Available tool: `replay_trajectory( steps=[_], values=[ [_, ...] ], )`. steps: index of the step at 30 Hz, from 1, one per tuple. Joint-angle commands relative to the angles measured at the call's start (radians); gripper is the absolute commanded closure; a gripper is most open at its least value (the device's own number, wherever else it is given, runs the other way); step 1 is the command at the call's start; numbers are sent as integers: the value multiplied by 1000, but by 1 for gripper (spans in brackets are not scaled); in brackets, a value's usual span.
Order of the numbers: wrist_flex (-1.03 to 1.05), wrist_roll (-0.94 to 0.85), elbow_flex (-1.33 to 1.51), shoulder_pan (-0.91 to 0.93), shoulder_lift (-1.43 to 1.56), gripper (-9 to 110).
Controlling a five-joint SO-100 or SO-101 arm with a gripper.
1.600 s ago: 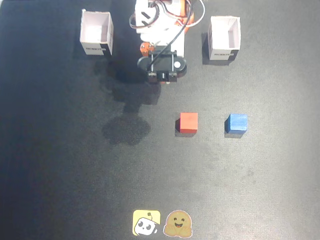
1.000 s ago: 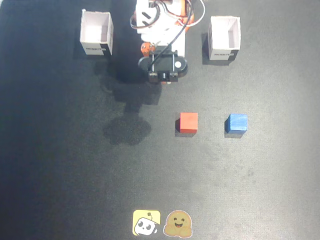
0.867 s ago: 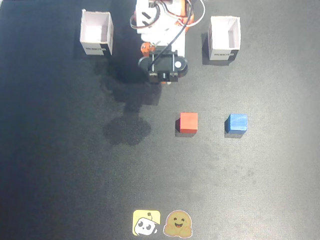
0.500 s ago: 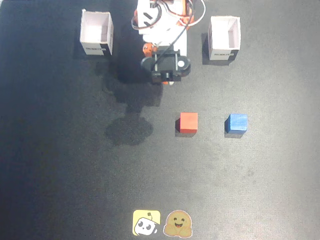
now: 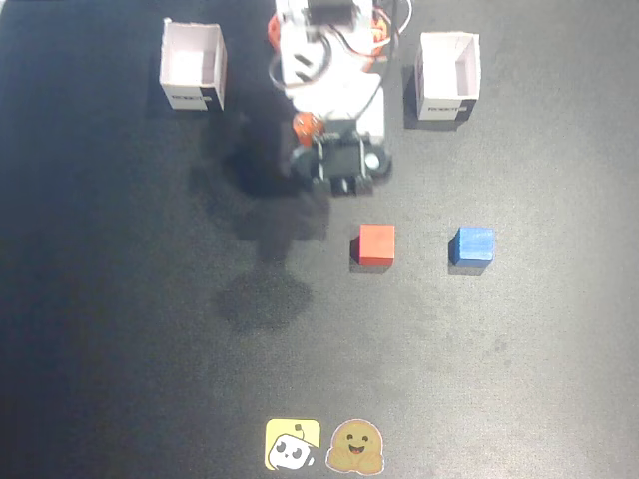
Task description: Put the red cube in the right box and the blue cube in the left box.
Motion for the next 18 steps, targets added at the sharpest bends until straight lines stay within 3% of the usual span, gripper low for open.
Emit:
replay_trajectory(
  steps=[1, 18],
  values=[
    [-58, 51, -55, -41, -43, 96],
    [-224, 95, -166, -95, -365, 87]
  ],
)
